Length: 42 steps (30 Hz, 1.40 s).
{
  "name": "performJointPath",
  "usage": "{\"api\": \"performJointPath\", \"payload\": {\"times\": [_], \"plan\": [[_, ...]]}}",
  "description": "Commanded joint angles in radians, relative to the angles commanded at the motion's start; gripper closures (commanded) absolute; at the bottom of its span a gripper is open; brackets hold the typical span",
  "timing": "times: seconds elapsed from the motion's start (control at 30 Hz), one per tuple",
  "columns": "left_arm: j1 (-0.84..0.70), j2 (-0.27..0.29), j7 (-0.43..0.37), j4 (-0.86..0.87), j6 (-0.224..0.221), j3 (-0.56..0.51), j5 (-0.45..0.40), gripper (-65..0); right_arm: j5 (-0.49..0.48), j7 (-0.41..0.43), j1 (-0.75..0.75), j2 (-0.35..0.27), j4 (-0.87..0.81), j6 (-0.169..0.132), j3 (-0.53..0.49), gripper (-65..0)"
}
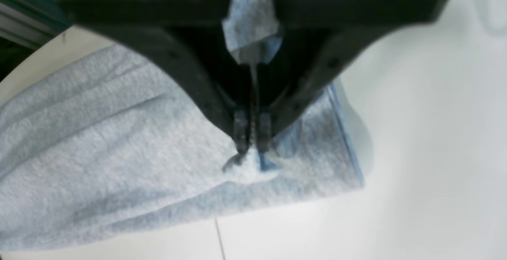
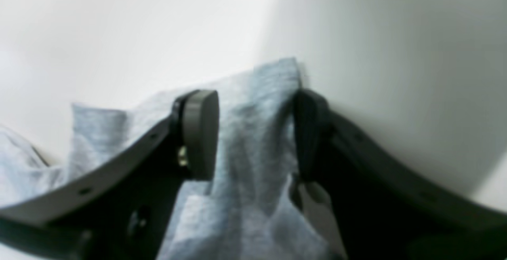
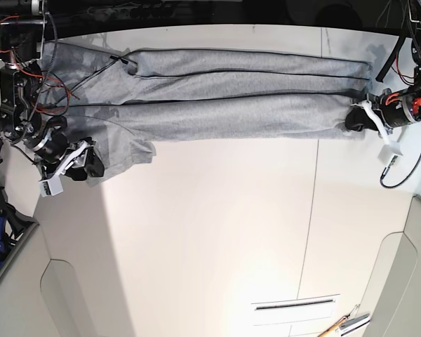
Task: Fold the T-shirt properly
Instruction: 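Fold the grasped edge back over the shirt toward the first fold, then release and regrasp the folded strip ends with both grippers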
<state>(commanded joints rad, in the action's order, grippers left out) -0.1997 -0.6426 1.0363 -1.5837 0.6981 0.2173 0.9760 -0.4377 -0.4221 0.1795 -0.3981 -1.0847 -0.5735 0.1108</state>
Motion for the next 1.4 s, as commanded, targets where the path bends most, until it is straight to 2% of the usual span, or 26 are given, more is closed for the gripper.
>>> {"api": "performJointPath", "payload": {"times": [0.13, 0.23, 0.37, 0.47, 0.67, 0.9, 1.03, 1.2, 1.23, 1.3, 1.33, 1.37, 1.4], "plan": [[0.000, 0.000, 0.000, 0.000, 0.000, 0.000, 0.000, 0.0, -0.001, 0.000, 0.000, 0.000, -0.022, 0.000, 0.000, 0.0], [0.000, 0.000, -0.001, 0.000, 0.000, 0.000, 0.000, 0.0, 0.000, -0.019, 0.000, 0.000, -0.069, 0.000, 0.002, 0.0], [0.000, -0.001, 0.000, 0.000, 0.000, 0.000, 0.002, 0.0, -0.055, -0.128, -0.012, -0.001, -0.204, 0.000, 0.034, 0.0], [0.000, -0.001, 0.009, 0.000, 0.000, 0.000, 0.004, 0.0, -0.133, -0.217, -0.056, -0.001, -0.335, 0.000, 0.109, 0.0], [0.000, -0.025, 0.027, -0.001, 0.000, 0.000, 0.025, 0.0, -0.275, -0.321, -0.219, -0.001, -0.581, 0.000, 0.283, 0.0], [0.000, -0.042, 0.116, -0.020, 0.000, 0.000, 0.099, 0.0, -0.400, -0.339, -0.440, 0.000, -0.715, -0.008, 0.463, 0.0], [-0.003, -0.043, 0.138, -0.021, 0.000, 0.000, 0.117, 0.0, -0.403, -0.338, -0.533, 0.006, -0.713, -0.010, 0.474, 0.0], [-0.006, -0.045, 0.151, -0.021, 0.000, 0.000, 0.127, 0.0, -0.361, -0.313, -0.576, 0.054, -0.638, -0.006, 0.474, 0.0], [-0.006, -0.045, 0.151, -0.021, 0.000, 0.000, 0.127, 0.0, -0.360, -0.302, -0.576, 0.055, -0.609, -0.006, 0.474, -0.9], [-0.017, -0.045, 0.154, -0.021, 0.000, 0.000, 0.126, -5.2, -0.359, -0.273, -0.576, 0.055, -0.553, -0.006, 0.474, -20.1], [-0.023, -0.045, 0.154, -0.021, 0.000, 0.000, 0.126, -9.7, -0.359, -0.270, -0.575, 0.055, -0.533, -0.006, 0.474, -26.9], [-0.030, -0.045, 0.154, -0.021, 0.000, 0.000, 0.127, -14.6, -0.359, -0.275, -0.576, 0.055, -0.528, -0.006, 0.474, -30.0], [-0.031, -0.045, 0.154, -0.021, 0.000, 0.000, 0.128, -18.7, -0.362, -0.291, -0.576, 0.055, -0.529, -0.006, 0.477, -29.9]]}}
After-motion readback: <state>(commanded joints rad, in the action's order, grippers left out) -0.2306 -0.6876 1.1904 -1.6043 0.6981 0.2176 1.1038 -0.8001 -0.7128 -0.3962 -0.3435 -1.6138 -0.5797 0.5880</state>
